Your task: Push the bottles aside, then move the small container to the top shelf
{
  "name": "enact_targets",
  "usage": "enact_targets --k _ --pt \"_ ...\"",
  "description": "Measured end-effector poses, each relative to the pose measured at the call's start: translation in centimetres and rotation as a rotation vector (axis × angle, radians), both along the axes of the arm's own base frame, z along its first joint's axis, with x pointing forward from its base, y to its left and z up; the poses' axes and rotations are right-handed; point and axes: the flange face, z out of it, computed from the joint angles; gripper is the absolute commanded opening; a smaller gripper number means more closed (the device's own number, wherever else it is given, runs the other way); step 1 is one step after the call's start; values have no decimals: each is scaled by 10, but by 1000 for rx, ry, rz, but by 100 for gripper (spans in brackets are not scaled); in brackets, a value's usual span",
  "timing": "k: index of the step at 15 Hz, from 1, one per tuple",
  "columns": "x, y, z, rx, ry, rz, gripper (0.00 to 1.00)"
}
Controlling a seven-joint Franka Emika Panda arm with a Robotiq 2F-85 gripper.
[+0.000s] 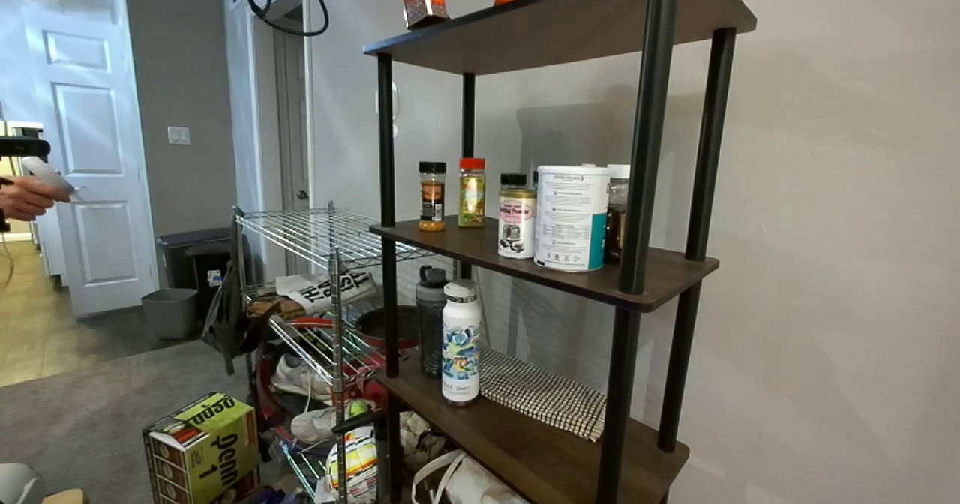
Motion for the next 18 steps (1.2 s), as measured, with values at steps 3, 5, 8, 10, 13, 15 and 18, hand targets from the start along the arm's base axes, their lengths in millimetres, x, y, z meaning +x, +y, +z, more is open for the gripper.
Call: enact_targets --k 3,5,8,10,13,15,18 --pt "12 -5 -1 17 7 -2 49" --pt "17 -8 0 25 9 -4 49" --pt "23 -13 1 35 7 -9 49" --pt "25 -16 1 39 7 -13 49" --pt "27 -20 1 43 8 -21 100" --pt "27 -20 1 49 7 -26 100" --pt "27 -20 1 55 6 -29 100"
